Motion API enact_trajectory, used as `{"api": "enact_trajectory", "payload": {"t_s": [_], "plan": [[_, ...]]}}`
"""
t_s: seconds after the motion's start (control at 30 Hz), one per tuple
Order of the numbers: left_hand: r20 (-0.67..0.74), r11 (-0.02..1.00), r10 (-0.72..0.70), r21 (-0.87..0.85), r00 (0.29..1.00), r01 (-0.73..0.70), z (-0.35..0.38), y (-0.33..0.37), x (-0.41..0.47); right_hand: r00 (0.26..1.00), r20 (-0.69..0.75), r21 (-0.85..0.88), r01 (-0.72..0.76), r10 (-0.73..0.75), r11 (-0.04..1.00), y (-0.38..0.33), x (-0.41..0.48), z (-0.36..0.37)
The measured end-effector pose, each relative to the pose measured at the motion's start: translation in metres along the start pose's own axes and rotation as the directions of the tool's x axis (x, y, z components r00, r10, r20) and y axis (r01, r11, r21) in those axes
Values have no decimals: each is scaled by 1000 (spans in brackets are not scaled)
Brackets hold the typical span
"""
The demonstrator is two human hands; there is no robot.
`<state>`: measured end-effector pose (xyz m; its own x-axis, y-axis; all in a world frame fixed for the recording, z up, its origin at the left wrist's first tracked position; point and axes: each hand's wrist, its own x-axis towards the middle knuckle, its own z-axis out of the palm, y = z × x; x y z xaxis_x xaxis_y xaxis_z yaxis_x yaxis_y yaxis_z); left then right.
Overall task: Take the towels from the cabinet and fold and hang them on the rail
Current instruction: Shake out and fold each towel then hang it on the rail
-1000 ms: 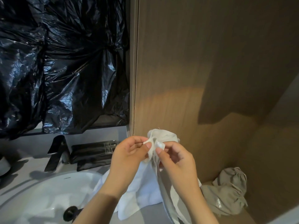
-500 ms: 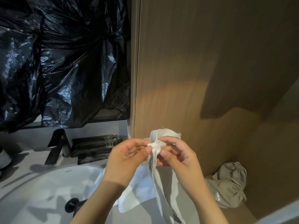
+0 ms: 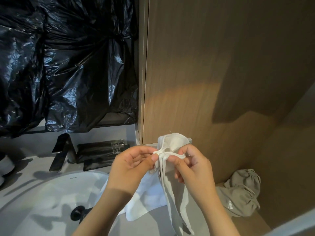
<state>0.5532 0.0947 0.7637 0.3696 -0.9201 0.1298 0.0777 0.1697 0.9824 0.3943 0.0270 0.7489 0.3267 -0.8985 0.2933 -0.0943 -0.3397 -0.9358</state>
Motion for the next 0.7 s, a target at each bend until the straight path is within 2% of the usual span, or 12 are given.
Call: {"api": "enact_trajectory", "payload": {"t_s": [0.17, 0.4, 0.57, 0.7], "plan": [[37, 999, 30, 45, 999, -31, 0, 4, -5, 1000, -15, -54, 20, -21, 998, -3, -1, 1], [-2, 963, 114, 245, 993, -110, 1, 3, -8, 1000, 11, -105, 28, -27, 994, -6, -2, 2], [6, 937, 193, 296, 981, -186, -5, 3, -7, 993, 100, -147, 70, -56, 987, -7, -4, -5], [-18, 916, 250, 327, 968, -230, -19, 2, -2, 974, 223, -343, 121, -45, 931, -7, -10, -21]]}}
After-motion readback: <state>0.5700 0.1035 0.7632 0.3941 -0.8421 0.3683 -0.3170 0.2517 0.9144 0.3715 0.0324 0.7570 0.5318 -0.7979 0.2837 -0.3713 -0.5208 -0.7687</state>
